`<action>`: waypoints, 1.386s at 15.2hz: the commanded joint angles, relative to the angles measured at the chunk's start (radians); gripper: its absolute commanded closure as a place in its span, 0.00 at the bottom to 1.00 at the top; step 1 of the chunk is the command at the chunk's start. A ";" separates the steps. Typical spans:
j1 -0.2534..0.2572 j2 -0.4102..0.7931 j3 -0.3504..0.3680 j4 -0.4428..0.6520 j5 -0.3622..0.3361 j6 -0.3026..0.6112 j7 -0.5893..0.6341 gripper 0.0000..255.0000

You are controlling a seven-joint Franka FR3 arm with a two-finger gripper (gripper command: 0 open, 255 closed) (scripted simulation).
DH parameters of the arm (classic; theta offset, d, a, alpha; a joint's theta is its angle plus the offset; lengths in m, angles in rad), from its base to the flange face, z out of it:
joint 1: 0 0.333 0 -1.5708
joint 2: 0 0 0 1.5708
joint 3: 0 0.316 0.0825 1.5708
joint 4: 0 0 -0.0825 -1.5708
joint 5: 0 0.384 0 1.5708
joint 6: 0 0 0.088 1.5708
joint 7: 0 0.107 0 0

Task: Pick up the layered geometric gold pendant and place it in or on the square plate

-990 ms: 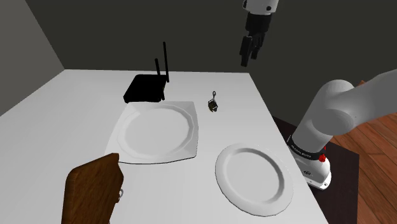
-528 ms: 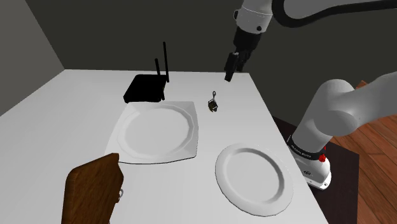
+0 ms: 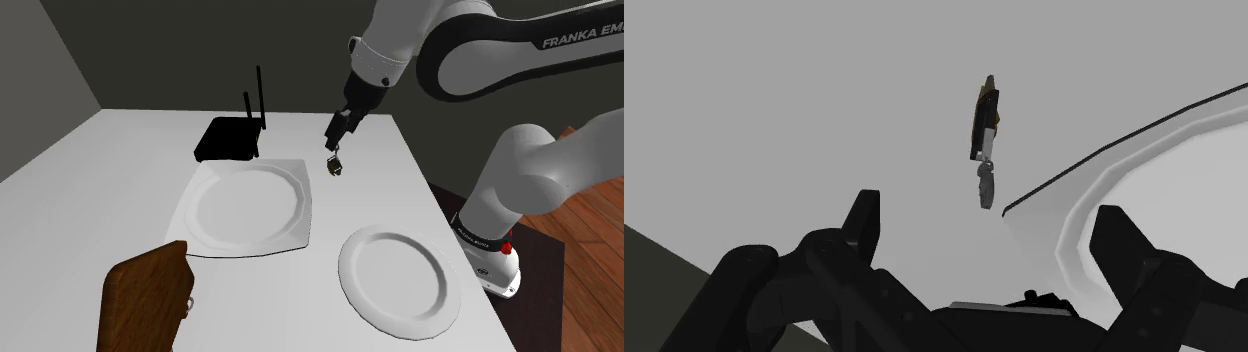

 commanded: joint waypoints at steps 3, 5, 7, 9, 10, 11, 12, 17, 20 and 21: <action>-0.003 0.029 0.017 -0.033 0.005 0.067 0.005 0.00; -0.007 0.055 0.026 -0.051 0.007 0.111 0.006 0.00; -0.007 0.055 0.026 -0.051 0.007 0.111 0.006 0.00; -0.007 0.055 0.026 -0.051 0.007 0.111 0.006 0.00; -0.007 0.055 0.026 -0.051 0.007 0.111 0.006 0.00; -0.007 0.055 0.026 -0.051 0.007 0.111 0.006 0.00; -0.007 0.055 0.026 -0.051 0.007 0.111 0.006 0.00; -0.007 0.055 0.026 -0.050 0.007 0.111 0.006 1.00; -0.007 0.055 0.026 -0.050 0.007 0.111 0.006 1.00; -0.007 0.055 0.026 -0.051 0.007 0.111 0.006 1.00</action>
